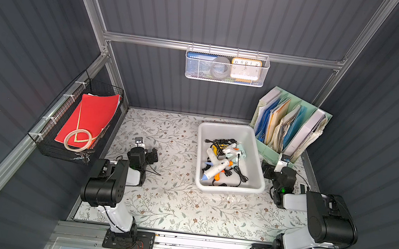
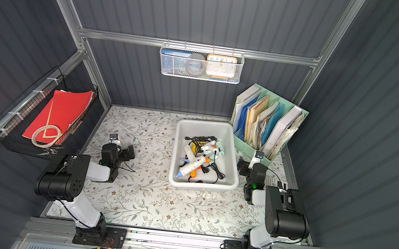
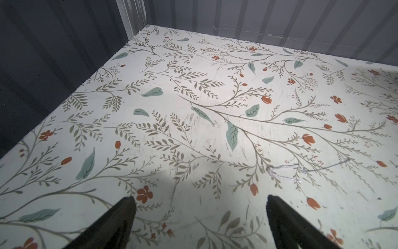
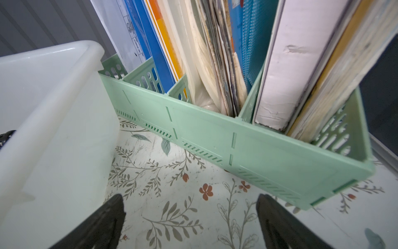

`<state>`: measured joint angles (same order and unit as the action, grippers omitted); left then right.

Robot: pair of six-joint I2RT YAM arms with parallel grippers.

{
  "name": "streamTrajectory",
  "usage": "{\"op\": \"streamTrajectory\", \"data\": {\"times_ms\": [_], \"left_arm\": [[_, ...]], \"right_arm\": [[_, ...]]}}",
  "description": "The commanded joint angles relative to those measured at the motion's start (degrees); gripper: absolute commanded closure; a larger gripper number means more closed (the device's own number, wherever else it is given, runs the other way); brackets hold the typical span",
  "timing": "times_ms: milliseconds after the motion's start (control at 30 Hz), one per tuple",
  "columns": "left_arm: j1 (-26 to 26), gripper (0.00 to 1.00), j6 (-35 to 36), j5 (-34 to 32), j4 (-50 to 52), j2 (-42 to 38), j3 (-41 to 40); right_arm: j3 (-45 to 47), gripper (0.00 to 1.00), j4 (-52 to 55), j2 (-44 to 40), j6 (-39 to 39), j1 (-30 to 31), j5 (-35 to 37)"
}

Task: Put the hot melt glue gun into the storage box
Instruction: Reset both arms

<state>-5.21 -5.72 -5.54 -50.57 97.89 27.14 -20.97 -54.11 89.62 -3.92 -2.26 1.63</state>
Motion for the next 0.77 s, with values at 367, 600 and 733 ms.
{"op": "streamTrajectory", "data": {"times_ms": [367,600,733], "left_arm": [[0.0,0.00,-0.8,0.0,0.6,-0.2,0.6],[0.0,0.00,-0.8,0.4,0.4,-0.2,0.7],[0.0,0.00,-0.8,0.3,0.4,-0.2,0.6]], "right_arm": [[-0.6,0.01,-0.7,0.2,0.6,-0.1,-0.3],[-0.6,0.01,-0.7,0.1,0.6,-0.1,-0.2],[-0.6,0.01,-0.7,0.1,0.6,-0.1,-0.2]]}}
